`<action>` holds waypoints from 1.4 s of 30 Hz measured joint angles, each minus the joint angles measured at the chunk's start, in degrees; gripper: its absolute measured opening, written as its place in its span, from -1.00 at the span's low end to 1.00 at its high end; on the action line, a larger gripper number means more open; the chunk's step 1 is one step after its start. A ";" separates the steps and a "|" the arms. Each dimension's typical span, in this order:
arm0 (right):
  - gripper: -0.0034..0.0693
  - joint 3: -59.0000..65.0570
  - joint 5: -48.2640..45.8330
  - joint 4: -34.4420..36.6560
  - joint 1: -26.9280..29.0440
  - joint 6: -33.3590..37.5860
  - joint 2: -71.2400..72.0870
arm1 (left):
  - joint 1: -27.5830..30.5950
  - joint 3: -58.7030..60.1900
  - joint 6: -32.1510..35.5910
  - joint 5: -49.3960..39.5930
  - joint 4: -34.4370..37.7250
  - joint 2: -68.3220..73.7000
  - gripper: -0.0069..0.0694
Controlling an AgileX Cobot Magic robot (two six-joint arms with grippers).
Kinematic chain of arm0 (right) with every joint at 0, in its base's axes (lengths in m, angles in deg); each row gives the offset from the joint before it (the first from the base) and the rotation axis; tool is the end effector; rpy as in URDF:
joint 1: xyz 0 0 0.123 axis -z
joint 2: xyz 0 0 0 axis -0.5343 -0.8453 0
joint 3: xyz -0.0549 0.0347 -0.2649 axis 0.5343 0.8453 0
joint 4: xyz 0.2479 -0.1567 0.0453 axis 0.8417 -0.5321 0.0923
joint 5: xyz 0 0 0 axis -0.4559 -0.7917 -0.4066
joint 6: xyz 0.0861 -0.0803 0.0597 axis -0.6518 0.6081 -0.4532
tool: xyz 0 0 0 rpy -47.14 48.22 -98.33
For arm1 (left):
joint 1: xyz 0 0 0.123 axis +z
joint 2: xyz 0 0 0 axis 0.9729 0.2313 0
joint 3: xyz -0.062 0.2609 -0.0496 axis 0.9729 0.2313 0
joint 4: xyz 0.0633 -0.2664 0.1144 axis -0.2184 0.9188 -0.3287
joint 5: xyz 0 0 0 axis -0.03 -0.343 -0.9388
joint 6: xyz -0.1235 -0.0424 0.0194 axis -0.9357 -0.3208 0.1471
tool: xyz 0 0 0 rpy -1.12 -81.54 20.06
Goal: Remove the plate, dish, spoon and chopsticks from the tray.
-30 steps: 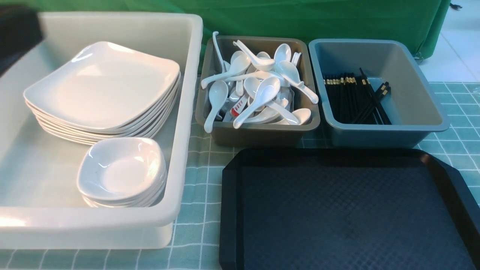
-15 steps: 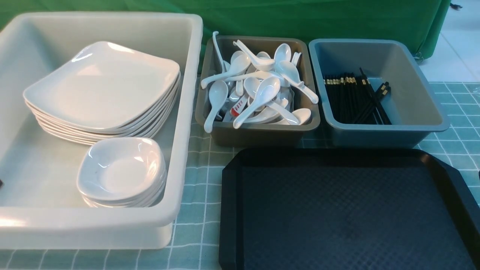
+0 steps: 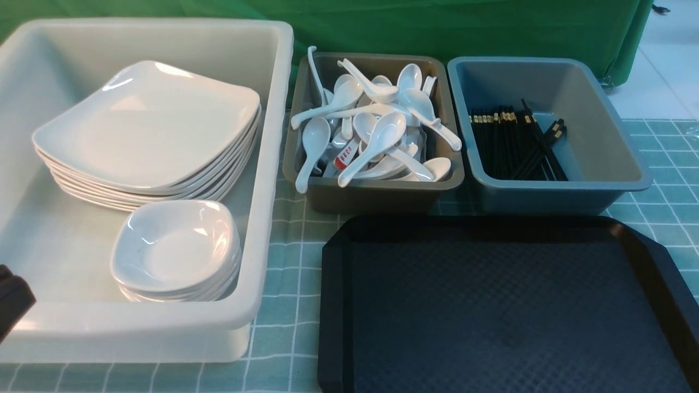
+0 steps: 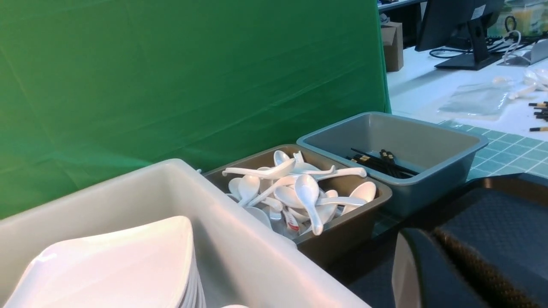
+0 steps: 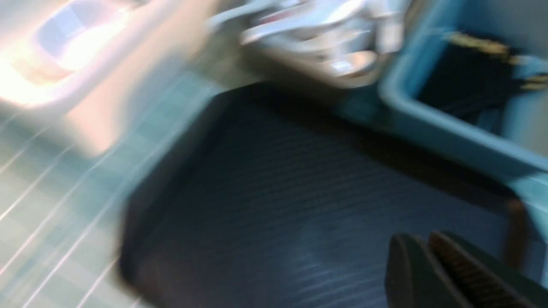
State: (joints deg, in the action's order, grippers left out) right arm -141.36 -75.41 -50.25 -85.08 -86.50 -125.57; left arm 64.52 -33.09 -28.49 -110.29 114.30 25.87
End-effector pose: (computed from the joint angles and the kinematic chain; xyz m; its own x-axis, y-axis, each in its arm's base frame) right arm 0.1586 0.1334 0.3963 -0.3635 -0.2322 -0.9022 -0.5110 0.8594 -0.0153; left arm 0.1130 -0.0568 0.3467 0.1457 0.2404 -0.9597 0.4147 0.8658 0.2799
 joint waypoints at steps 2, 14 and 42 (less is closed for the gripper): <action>-0.77 1.68 3.54 0.44 5.58 0.31 1.54 | 0.00 0.00 0.00 0.00 -0.32 0.00 -0.79; -0.86 47.52 40.15 13.26 46.03 13.34 30.00 | 0.00 0.00 0.00 -0.17 -0.50 0.00 -0.79; -0.84 57.66 39.03 19.58 49.74 28.53 41.11 | 0.00 0.00 0.13 -0.20 -0.62 0.00 -0.78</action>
State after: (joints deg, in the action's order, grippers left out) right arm -83.70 -36.38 -30.67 -35.33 -57.98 -84.46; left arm 64.52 -33.09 -28.36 -110.49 113.69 25.87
